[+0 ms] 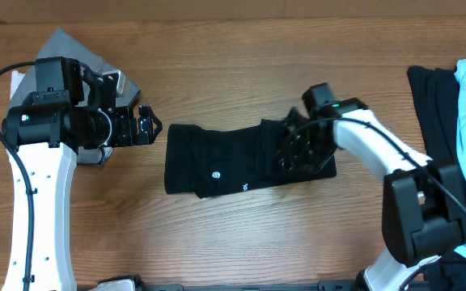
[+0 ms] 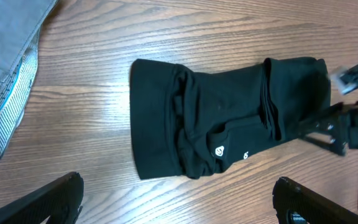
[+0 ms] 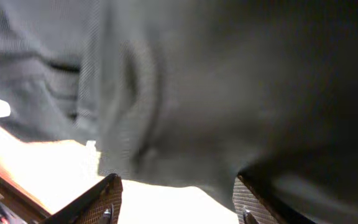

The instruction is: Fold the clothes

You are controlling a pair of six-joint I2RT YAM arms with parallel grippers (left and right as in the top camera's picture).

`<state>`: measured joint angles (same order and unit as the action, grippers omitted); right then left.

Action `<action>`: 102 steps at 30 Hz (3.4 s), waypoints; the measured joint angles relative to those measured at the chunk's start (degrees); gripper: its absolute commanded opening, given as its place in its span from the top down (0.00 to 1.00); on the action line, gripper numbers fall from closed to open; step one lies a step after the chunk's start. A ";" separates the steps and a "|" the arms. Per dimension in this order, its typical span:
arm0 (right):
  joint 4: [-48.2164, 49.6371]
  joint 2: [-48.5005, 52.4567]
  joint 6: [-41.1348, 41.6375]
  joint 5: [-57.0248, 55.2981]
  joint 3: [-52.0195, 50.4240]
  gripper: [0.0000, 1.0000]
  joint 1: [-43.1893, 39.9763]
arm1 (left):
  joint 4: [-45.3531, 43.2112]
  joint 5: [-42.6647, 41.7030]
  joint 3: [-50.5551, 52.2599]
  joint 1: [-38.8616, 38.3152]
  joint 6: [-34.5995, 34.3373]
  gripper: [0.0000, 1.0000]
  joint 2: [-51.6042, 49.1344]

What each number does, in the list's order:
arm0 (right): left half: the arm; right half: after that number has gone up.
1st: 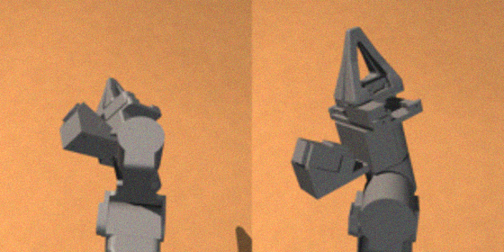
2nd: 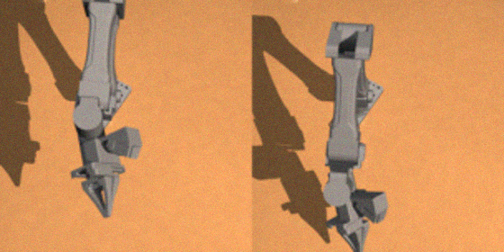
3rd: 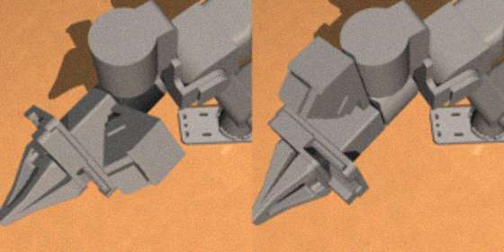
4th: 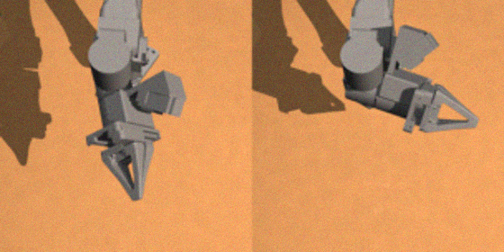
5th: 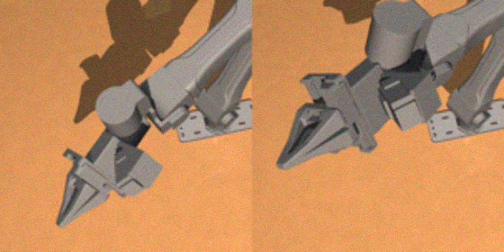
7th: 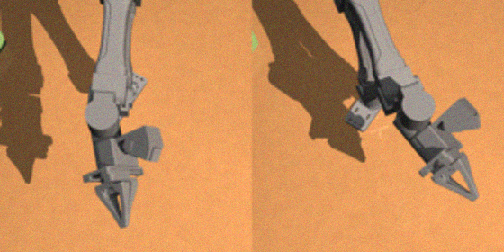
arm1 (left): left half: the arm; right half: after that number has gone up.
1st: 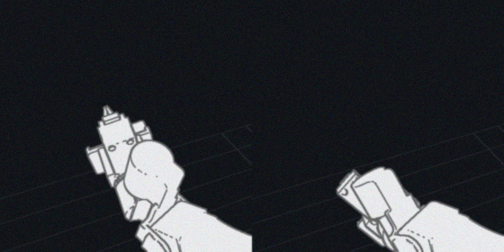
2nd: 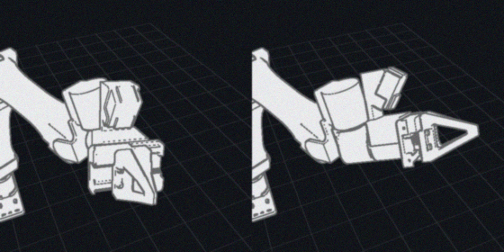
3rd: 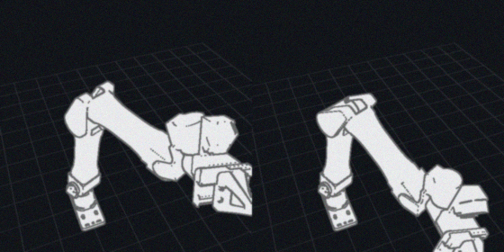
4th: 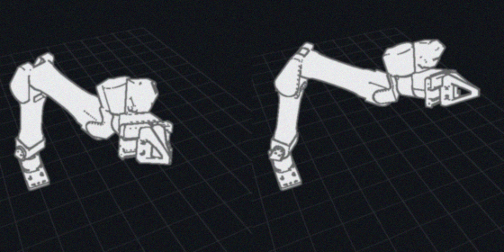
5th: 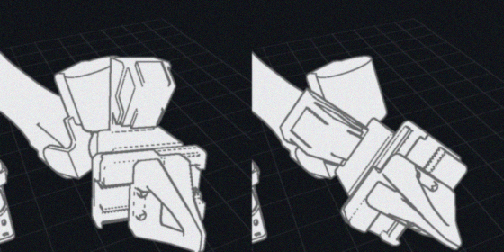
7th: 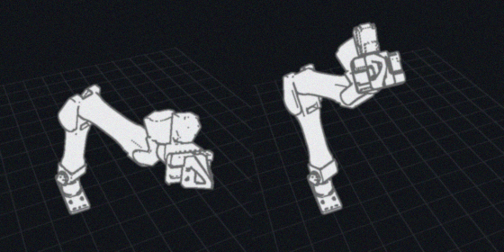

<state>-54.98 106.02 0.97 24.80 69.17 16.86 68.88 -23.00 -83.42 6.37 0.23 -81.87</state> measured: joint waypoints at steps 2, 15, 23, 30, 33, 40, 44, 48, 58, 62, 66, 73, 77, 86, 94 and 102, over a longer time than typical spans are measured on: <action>0.72 0.00 -1.25 -0.46 -0.28 0.34 2.25 | -0.15 0.00 0.00 0.00 0.00 0.00 0.00; 4.48 0.00 5.44 -18.38 -0.35 0.67 8.98 | -0.70 0.00 0.00 0.00 0.00 0.00 0.00; 1.40 0.00 7.32 -20.68 -0.35 0.96 9.11 | -0.50 0.00 0.00 0.00 0.00 0.00 0.00; -2.84 -1.40 6.69 -17.16 -0.35 0.96 9.22 | -0.59 0.00 0.00 0.00 0.00 0.00 0.00; -3.06 -3.30 6.16 -15.10 -0.35 0.93 9.88 | -0.74 0.00 0.00 0.00 0.00 0.00 0.00; -1.84 -4.72 5.66 -11.85 -0.35 0.57 11.41 | -0.74 0.00 0.00 0.00 0.00 0.00 0.00; -0.96 -4.72 4.39 -9.27 -0.35 0.49 11.41 | -0.72 -0.22 0.00 0.00 0.00 0.00 0.00; 0.61 -4.85 2.84 -8.04 -0.37 0.48 11.23 | -0.74 -2.49 0.00 0.00 0.00 0.00 0.00; 1.88 -20.35 2.16 -7.19 1.92 0.25 6.23 | -1.55 -3.26 1.44 -1.01 -1.62 0.00 -0.66; 0.94 -28.09 2.23 -6.99 4.04 0.21 3.72 | -3.63 -1.38 6.58 -1.79 -5.07 0.00 -4.42; -2.36 -31.28 2.23 -7.02 4.24 0.22 1.62 | -7.80 -0.94 12.52 -1.79 -7.82 0.00 -10.82; -6.29 -30.47 2.23 -7.02 4.24 0.25 0.20 | -16.61 -1.88 15.67 -1.77 -8.15 0.00 -20.98; -6.38 -30.47 2.21 -7.04 4.24 0.25 0.09 | -19.45 -5.75 15.67 -1.75 -4.98 0.00 -25.49; -6.47 -30.47 2.23 -7.02 4.24 0.25 0.09 | -23.69 -23.69 13.07 -3.82 1.31 0.00 -34.34; -6.75 -30.47 2.19 -7.02 4.24 0.25 0.09 | -24.57 -32.17 12.76 -7.26 2.95 0.03 -37.33; -6.73 -30.47 2.21 -7.02 4.24 0.25 0.09 | -24.76 -32.54 13.03 -7.28 3.37 0.28 -38.36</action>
<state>-61.71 75.55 3.18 17.78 73.41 16.95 44.12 -55.55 -70.39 -0.91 3.60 -120.22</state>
